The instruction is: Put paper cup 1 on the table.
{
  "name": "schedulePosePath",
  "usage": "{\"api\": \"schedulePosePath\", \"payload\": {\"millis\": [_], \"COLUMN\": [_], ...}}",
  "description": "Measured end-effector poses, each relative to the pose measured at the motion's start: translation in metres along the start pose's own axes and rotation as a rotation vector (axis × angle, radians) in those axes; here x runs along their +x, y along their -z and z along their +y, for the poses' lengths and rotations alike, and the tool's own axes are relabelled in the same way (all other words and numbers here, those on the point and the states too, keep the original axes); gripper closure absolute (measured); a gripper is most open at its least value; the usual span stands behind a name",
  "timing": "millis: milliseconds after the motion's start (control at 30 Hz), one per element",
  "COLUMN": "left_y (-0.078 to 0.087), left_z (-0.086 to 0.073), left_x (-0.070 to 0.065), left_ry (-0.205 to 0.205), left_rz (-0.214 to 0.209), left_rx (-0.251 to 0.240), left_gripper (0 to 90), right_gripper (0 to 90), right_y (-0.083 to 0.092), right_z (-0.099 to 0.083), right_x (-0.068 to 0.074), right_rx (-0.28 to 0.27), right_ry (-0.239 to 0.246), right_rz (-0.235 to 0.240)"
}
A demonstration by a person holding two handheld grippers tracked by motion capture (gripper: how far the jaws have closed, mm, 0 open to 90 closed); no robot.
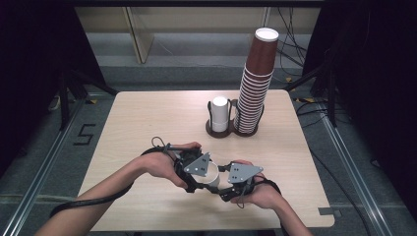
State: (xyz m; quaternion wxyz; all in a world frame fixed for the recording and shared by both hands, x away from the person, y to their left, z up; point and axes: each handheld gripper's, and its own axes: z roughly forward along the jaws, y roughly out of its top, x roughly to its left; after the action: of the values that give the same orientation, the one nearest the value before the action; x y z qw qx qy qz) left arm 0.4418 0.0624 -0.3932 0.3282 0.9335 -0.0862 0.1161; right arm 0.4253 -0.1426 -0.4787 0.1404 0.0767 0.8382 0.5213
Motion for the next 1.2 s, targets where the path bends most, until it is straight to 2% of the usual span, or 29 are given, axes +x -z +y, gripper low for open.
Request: {"api": "schedulePosePath", "payload": {"millis": [100,133,167,200,267,333,400,433,467,567,600,633,667,700,733,800,833,900,967,1000,1067,1100,1133,1167,1200], "left_y": [0.003,0.005,0.006,0.009,0.015,0.021,0.027,0.029,0.031,0.034,0.034,0.033,0.031,0.03,0.029,0.028,0.027,0.027,0.025,0.025,0.025,0.025,0.025,0.025,0.025], "left_z": [-0.004,-0.005,-0.007,-0.008,-0.013,-0.018,-0.026,-0.031,-0.036,-0.054,-0.061,-0.065,-0.071,-0.076,-0.08,-0.088,-0.091,-0.098,-0.104,-0.107,-0.11,-0.111,-0.112,-0.113,-0.113], "left_x": [0.003,0.004,0.004,0.003,0.002,0.0,-0.003,-0.005,-0.007,-0.015,-0.019,-0.021,-0.025,-0.029,-0.032,-0.039,-0.042,-0.047,-0.05,-0.051,-0.052,-0.053,-0.053,-0.054,-0.054], "left_ry": [0.045,0.056,0.075,0.09,0.125,0.176,0.221,0.251,0.283,0.395,0.448,0.486,0.538,0.579,0.611,0.666,0.694,0.751,0.779,0.803,0.83,0.841,0.847,0.85,0.85], "left_rz": [0.034,0.052,0.076,0.098,0.14,0.184,0.231,0.256,0.279,0.346,0.37,0.381,0.39,0.401,0.411,0.435,0.445,0.466,0.496,0.516,0.538,0.544,0.549,0.554,0.555], "left_rx": [-0.051,-0.068,-0.086,-0.101,-0.133,-0.177,-0.214,-0.238,-0.256,-0.327,-0.358,-0.379,-0.408,-0.413,-0.424,-0.439,-0.453,-0.478,-0.506,-0.513,-0.524,-0.524,-0.518,-0.511,-0.51], "left_gripper": [12.9,11.3,8.4,6.4,4.9,3.9,3.1,2.4,2.5,2.4,2.4,2.4,2.4,2.4,2.4,2.4,2.5,2.7,2.8,3.0,3.3,3.3,3.4,3.4,3.4], "right_gripper": [34.0,34.0,34.0,34.0,33.8,33.6,33.5,33.5,33.5,33.3,33.2,33.2,33.2,33.1,33.1,33.1,33.1,33.1,33.1,33.1,33.0,33.0,33.0,33.0,33.1], "right_y": [0.002,0.003,0.003,0.004,0.005,0.005,0.005,0.004,0.002,-0.004,-0.004,-0.007,-0.009,-0.012,-0.013,-0.018,-0.02,-0.024,-0.028,-0.032,-0.035,-0.038,-0.04,-0.042,-0.045], "right_z": [-0.001,-0.002,-0.003,-0.004,-0.006,-0.008,-0.009,-0.01,-0.01,-0.012,-0.012,-0.013,-0.013,-0.014,-0.014,-0.015,-0.015,-0.015,-0.015,-0.015,-0.014,-0.014,-0.014,-0.013,-0.014], "right_x": [-0.001,-0.003,-0.006,-0.008,-0.014,-0.02,-0.027,-0.029,-0.031,-0.039,-0.04,-0.042,-0.045,-0.046,-0.048,-0.052,-0.054,-0.055,-0.058,-0.059,-0.061,-0.062,-0.063,-0.063,-0.065], "right_rx": [0.0,0.004,-0.005,-0.001,-0.011,-0.031,-0.049,-0.051,-0.061,-0.086,-0.082,-0.083,-0.084,-0.088,-0.069,-0.07,-0.077,-0.065,-0.059,-0.059,-0.03,-0.036,-0.031,-0.029,-0.034], "right_ry": [-0.004,-0.019,-0.011,-0.033,-0.045,-0.107,-0.138,-0.184,-0.202,-0.219,-0.233,-0.265,-0.268,-0.295,-0.311,-0.318,-0.32,-0.336,-0.317,-0.331,-0.337,-0.336,-0.34,-0.37,-0.358], "right_rz": [-0.023,-0.032,-0.048,-0.069,-0.117,-0.181,-0.236,-0.262,-0.284,-0.327,-0.354,-0.374,-0.389,-0.395,-0.393,-0.416,-0.406,-0.422,-0.429,-0.409,-0.434,-0.44,-0.448,-0.442,-0.437]}}
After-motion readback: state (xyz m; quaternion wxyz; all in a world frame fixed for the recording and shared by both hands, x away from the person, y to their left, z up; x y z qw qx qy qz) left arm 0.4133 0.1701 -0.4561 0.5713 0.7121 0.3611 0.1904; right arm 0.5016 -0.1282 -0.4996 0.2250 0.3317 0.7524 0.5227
